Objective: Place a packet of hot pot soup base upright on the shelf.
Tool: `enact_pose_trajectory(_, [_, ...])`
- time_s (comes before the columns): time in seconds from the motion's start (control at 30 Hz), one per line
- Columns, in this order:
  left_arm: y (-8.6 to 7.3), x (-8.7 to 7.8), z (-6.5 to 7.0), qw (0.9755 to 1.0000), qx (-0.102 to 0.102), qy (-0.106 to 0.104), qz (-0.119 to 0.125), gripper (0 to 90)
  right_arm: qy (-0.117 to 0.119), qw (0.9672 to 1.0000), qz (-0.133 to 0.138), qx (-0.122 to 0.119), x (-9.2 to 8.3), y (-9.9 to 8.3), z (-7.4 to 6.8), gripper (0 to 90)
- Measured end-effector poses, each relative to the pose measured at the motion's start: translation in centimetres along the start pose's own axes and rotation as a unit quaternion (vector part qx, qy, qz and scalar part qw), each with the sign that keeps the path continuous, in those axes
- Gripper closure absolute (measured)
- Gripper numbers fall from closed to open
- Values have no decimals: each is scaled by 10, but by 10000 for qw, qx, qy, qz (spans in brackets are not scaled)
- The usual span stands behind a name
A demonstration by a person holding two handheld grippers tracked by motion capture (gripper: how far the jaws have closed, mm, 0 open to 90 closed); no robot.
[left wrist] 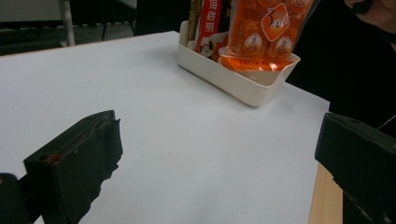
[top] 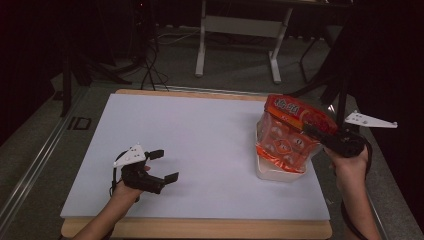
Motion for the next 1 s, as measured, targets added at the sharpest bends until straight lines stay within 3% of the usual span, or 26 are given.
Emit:
enact_pose_trajectory(0.4, [0,-1,-1,10000,-14,23,22,0,-252,9996,-14,-151,-5,2,0,900])
enact_pose_trajectory(0.47, [-1,-1,-2,10000,-16,15,20,0,-196,9998,27,-44,-6,2,1,900])
enact_pose_trajectory(0.8, [-2,-1,-2,10000,1,29,-7,0,-334,9984,-410,-212,8,-11,-1,900])
enact_pose_trajectory(1.0, [-4,-1,-3,10000,-14,31,-10,0,-248,9979,-579,-115,13,-24,2,900])
Point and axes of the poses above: each handheld gripper's, and its own axes: x roughly forward along the jaws, y roughly out of its top, z roughly to its right, the point moved 4 cm from there along x, roughly forward along the jaws, and after that the axes turned 11 degrees about z, right-handed, at the moved point
